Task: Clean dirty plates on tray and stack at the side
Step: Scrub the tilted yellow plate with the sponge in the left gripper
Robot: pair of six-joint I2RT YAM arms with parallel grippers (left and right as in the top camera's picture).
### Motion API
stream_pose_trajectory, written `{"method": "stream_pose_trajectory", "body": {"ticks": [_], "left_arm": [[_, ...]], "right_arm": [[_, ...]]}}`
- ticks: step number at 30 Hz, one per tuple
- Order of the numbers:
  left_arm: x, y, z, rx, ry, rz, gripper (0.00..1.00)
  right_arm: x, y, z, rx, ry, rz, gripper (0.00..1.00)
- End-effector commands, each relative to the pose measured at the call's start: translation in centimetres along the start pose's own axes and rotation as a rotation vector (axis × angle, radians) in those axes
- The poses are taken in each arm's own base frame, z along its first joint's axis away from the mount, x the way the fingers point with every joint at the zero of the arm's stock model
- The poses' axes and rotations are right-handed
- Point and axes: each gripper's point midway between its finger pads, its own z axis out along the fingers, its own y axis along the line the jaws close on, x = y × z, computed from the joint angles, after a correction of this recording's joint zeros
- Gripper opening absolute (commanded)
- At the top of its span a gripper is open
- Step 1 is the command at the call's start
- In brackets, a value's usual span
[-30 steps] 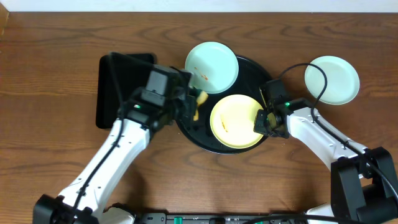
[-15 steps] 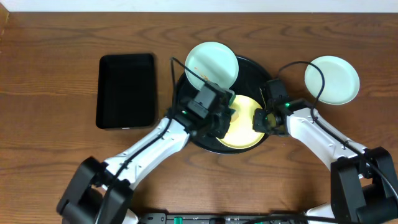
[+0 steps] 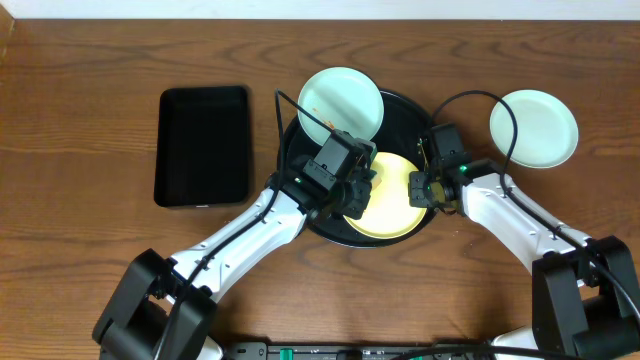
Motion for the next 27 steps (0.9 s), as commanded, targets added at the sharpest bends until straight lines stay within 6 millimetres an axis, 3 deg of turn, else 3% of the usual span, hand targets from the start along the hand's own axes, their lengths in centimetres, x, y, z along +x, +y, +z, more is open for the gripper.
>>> {"method": "stream_pose_trajectory", "body": {"ticks": [1,6,9,10,20,27], "left_arm": [[-0.5,0.2,0.1,-0.015,-0.009,-0.037,0.07],[-0.5,0.6,0.4,-0.036,-0.010,-0.048,0.07],[-0.7,0.8,0.4,-0.043,-0.021,-0.047,0.07],[-0.7,0.8,0.4,-0.043,-0.021,-0.052,0.08],[0.4,0.8,2.2,-0.062,0.017,-0.068,0.07],[1.3,-0.9,3.8,-0.043,0.040,-0.023,0.07]], "right_arm": [[0.0,-0.8,0.0,0.035,-0.019,-0.022,0.26],[0.1,-0.5,0.8,0.014,-0.027,-0.022,0.22],[0.1,-0.5,0.8,0.013,-0.029,-0.021,0.03],[0.1,-0.5,0.9,0.013,-0.027,-0.021,0.01],[0.8,0.1,2.0,-0.018,0.004,0.008,0.01],[0.8,0.1,2.0,-0.018,0.004,0.008,0.01]]}}
